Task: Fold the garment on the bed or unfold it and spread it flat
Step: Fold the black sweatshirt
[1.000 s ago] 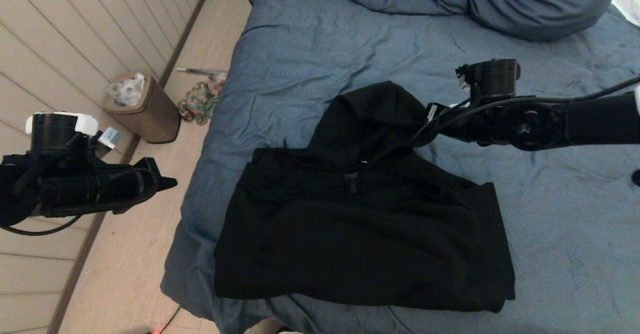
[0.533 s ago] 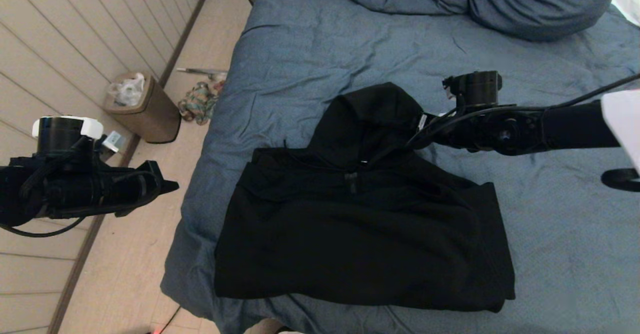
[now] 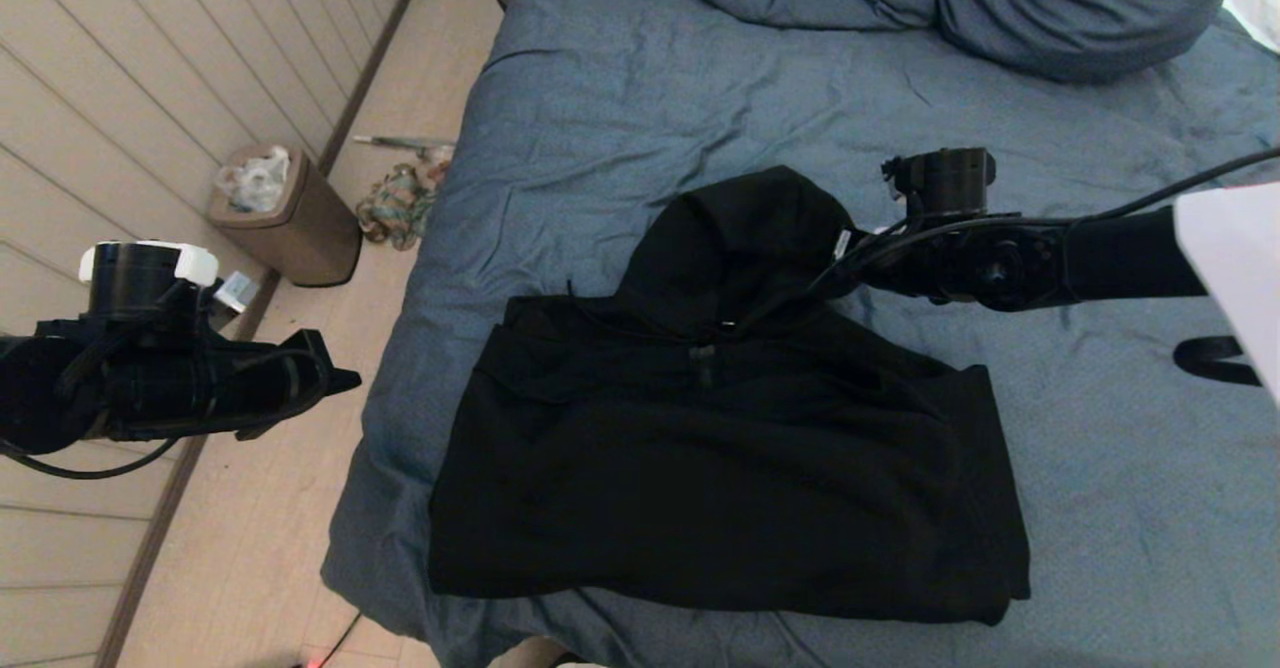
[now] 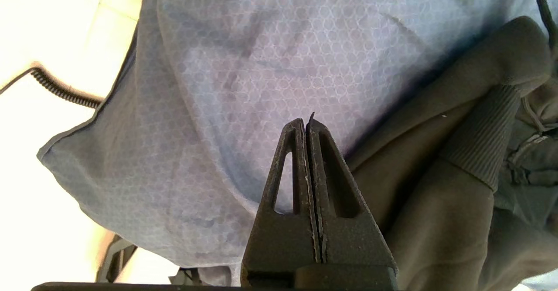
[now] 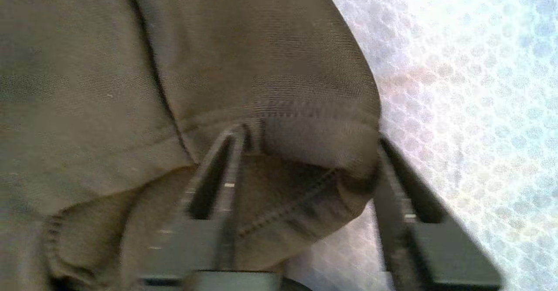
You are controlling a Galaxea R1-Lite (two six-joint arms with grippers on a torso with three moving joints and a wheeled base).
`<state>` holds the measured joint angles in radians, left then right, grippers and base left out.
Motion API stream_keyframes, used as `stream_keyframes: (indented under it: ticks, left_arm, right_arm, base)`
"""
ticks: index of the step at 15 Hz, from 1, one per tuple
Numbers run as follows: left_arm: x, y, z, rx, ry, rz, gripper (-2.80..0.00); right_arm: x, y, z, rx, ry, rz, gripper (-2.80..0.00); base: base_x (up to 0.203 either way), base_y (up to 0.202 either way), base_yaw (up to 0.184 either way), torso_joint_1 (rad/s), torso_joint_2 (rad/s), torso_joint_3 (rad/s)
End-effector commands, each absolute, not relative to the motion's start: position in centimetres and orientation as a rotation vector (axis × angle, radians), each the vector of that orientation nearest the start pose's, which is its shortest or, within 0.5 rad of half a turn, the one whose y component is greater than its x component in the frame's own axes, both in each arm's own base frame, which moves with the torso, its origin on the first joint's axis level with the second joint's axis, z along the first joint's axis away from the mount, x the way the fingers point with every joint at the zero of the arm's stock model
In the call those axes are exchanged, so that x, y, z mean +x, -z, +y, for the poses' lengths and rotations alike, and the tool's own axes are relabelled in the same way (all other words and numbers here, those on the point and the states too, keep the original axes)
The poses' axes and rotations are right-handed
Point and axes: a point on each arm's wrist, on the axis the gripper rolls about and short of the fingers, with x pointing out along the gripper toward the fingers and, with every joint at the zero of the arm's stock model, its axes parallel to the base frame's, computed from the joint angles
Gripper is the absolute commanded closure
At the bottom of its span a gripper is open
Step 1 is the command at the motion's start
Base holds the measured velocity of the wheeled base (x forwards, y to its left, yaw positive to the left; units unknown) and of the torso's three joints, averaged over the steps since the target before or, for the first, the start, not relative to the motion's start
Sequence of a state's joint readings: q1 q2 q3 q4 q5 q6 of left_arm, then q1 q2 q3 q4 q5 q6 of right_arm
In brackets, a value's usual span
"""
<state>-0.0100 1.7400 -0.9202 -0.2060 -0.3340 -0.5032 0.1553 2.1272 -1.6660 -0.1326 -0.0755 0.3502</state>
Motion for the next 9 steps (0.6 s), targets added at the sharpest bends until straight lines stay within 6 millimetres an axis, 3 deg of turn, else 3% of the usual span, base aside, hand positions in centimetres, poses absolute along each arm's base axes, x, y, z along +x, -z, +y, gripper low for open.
stream_keyframes:
  ticks: [1,3,6,9]
  left_arm:
    - [30.8,-15.9,-1.1,-0.587,0.176,0.690,0.00]
    - [30.8,-15.8,-1.1,-0.586,0.179,0.697,0.00]
    - [30.9,-15.5,-1.2,-0.586,0.178,0.706,0.00]
    - [30.8,-15.2,-1.7,-0.582,0.193,0.722,0.00]
  right_arm:
    - [44.1,-21.2,6.8,0.317,-0.020,0.333,0.00]
    - [43.6,-22.2,6.8,0.333,0.004,0.304,0.00]
    - [41.5,-25.4,7.7,0.362,0.011,0.232,0.00]
    - [37.1,-29.2,11.0,0.450,-0.102,0.190,0.00]
  base:
    - [0.000,0.000,0.000,0.000,0.00,0.000]
    - [0.000,0.000,0.000,0.000,0.00,0.000]
    - [0.000,0.000,0.000,0.000,0.00,0.000]
    - [0.000,0.000,0.000,0.000,0.00,0.000]
